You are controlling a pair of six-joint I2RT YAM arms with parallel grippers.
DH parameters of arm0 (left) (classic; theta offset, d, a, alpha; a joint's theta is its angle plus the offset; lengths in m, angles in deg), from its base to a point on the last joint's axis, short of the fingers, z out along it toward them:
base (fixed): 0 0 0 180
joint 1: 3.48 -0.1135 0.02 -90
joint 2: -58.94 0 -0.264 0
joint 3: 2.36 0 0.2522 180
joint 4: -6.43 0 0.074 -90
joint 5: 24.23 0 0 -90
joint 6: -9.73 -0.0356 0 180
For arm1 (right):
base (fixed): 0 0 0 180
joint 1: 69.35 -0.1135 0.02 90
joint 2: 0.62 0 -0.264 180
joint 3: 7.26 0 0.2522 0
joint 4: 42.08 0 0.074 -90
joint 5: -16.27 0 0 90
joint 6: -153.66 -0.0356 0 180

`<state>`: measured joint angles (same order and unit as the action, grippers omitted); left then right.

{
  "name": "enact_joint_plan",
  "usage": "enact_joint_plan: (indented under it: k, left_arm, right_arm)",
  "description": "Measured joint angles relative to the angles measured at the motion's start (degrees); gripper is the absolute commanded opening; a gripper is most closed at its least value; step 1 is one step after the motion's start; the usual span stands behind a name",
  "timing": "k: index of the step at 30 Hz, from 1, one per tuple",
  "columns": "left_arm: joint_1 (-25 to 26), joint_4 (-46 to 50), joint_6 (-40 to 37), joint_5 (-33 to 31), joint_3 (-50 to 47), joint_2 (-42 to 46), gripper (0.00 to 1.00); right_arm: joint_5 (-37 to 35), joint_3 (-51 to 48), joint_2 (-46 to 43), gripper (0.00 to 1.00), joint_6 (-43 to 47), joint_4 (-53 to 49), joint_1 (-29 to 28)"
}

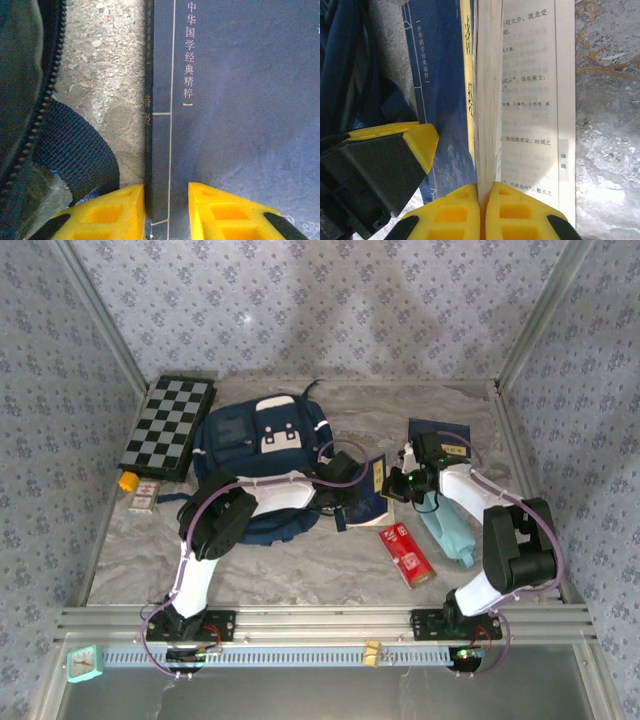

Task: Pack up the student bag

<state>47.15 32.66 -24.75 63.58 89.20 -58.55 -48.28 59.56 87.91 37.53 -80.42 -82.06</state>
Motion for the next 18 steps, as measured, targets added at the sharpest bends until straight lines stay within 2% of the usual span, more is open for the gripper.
enact_joint_plan:
  k: [4, 11, 18]
  left_arm:
    - [0.0, 0.02, -0.2, 0.0, 0.0, 0.07, 0.31]
    - [-0.94, 1.99, -1.9, 0.04, 0.15, 3.02, 0.45]
    - [-2.89, 0.94, -3.5, 2.58, -3.96, 17.57, 0.59]
  right_arm:
    - [1.05, 0.0, -0.79, 0.01, -0.28, 0.15, 0.26]
    - [2.29, 0.0, -5.42, 0.0, -1.36, 0.13, 1.01]
    - [4.11, 0.85, -12.52, 0.0, -2.21, -1.03, 2.08]
